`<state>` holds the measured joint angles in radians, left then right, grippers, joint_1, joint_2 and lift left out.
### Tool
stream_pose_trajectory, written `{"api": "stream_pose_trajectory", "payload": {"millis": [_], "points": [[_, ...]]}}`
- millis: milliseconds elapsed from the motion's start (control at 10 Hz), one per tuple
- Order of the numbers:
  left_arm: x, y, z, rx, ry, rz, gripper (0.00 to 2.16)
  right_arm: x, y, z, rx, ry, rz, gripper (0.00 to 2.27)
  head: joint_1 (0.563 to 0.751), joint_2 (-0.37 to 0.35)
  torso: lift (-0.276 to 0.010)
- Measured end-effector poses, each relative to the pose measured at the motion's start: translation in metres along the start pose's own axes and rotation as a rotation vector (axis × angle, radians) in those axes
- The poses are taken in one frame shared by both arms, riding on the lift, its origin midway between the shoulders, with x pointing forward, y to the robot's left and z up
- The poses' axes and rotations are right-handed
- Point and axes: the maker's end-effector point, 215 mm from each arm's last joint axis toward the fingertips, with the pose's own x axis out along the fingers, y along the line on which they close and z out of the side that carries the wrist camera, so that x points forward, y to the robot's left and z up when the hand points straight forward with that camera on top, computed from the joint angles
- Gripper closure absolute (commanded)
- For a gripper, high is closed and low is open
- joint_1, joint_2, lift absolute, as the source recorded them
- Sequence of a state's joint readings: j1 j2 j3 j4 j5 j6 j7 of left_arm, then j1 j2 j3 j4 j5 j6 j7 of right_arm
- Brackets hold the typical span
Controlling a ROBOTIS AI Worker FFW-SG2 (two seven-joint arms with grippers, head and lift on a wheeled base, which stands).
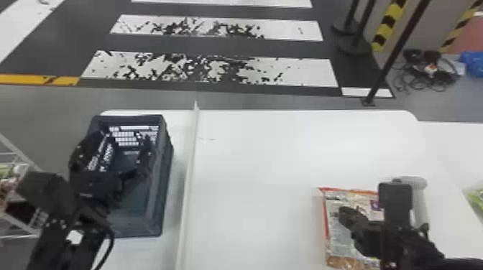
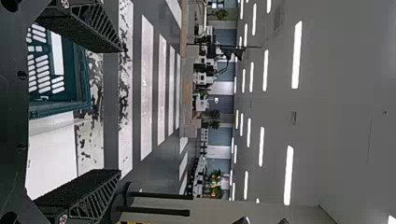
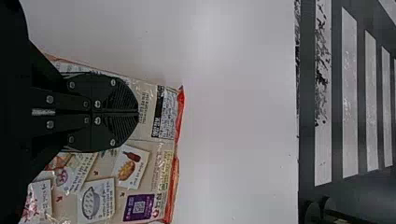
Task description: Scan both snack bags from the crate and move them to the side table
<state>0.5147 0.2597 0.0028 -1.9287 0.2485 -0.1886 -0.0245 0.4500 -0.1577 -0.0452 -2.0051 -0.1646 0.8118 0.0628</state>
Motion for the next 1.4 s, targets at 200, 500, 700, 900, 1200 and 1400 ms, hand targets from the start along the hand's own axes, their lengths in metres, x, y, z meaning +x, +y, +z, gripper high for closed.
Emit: {"api": "stream_pose_trajectory", "payload": {"millis": [200, 500, 700, 900, 1200, 1400], "points": [[0.000, 0.001, -0.001, 0.000, 0.001, 0.001, 0.07, 0.000, 0.007, -0.008, -0.016, 0.014, 0.007, 2.24, 0.695, 0.015, -0.029], [0.001, 0.001, -0.001, 0.000, 0.000, 0.001, 0.07, -0.005, 0.003, -0.019, -0.023, 0.029, 0.011, 2.24, 0.695, 0.011, -0.029], [0.002, 0.000, -0.001, -0.002, -0.001, 0.001, 0.07, -0.009, 0.001, -0.023, -0.026, 0.034, 0.014, 2.25, 0.695, 0.006, -0.029], [0.003, 0.001, -0.002, -0.003, 0.000, 0.003, 0.07, -0.013, 0.001, -0.022, -0.033, 0.029, 0.024, 2.24, 0.695, 0.005, -0.029], [0.004, -0.002, -0.002, -0.005, 0.000, -0.002, 0.07, -0.025, -0.003, 0.007, -0.043, -0.022, 0.018, 2.25, 0.695, 0.000, -0.029], [0.004, -0.002, -0.002, -0.004, -0.001, -0.002, 0.07, -0.029, -0.023, 0.015, -0.051, -0.038, -0.035, 2.24, 0.695, -0.029, -0.029]]}}
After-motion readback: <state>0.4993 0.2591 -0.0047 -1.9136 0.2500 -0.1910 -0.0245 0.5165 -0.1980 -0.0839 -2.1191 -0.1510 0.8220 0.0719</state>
